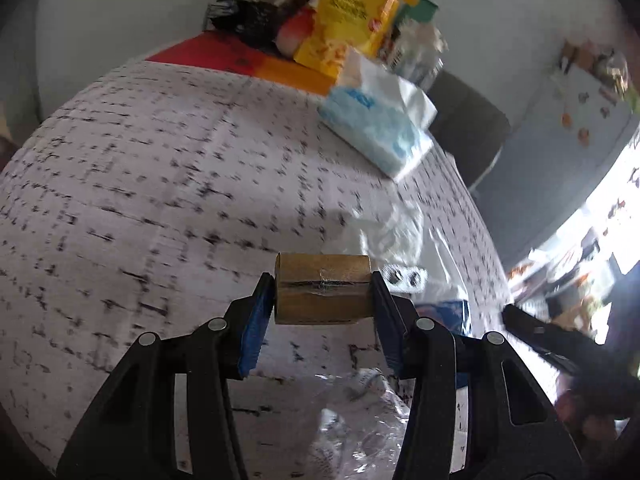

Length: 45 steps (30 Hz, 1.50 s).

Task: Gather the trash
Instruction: 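Grasp the small brown cardboard box with the left tool while the right grasps a white tissue, then carry the brown box and the tissue over the white bin with both tools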

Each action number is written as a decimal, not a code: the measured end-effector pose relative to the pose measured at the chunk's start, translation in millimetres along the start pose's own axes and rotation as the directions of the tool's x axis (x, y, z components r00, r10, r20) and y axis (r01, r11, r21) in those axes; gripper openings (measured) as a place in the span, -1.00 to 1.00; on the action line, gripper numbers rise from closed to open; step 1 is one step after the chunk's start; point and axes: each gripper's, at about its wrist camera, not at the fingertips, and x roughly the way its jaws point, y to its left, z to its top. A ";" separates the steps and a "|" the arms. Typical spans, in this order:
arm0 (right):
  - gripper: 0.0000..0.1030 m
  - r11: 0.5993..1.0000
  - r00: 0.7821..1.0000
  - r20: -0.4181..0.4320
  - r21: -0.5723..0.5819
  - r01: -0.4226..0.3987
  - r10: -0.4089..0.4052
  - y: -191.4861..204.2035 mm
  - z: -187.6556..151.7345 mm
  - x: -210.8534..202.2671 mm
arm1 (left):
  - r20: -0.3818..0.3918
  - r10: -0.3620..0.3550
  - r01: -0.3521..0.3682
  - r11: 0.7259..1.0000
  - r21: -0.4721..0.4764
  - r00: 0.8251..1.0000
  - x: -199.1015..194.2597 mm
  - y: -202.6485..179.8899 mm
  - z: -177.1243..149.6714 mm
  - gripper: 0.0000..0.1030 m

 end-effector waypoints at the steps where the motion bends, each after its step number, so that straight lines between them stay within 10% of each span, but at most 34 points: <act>1: -0.12 1.000 1.000 -0.013 0.006 -0.005 0.005 2.1 2.9 9.6 | 0.011 0.003 -0.002 1.000 -0.011 1.000 -2.0 4.3 1.4 -0.06; 12: -0.30 1.000 0.997 -0.066 -0.007 0.029 -0.030 14.0 18.4 56.6 | 0.029 -0.005 0.007 0.996 -0.084 1.000 1.5 26.9 2.8 -0.06; 18: -0.88 0.999 0.996 -0.078 0.023 0.046 -0.044 3.7 18.3 57.1 | 0.038 -0.018 0.021 0.995 -0.095 0.999 -1.8 28.0 2.4 -0.06; 45: -0.93 0.996 0.975 0.219 -0.088 -0.010 0.029 43.1 -14.8 -124.5 | 0.171 -0.113 0.115 0.993 0.002 0.979 -97.0 -27.1 -17.1 -0.06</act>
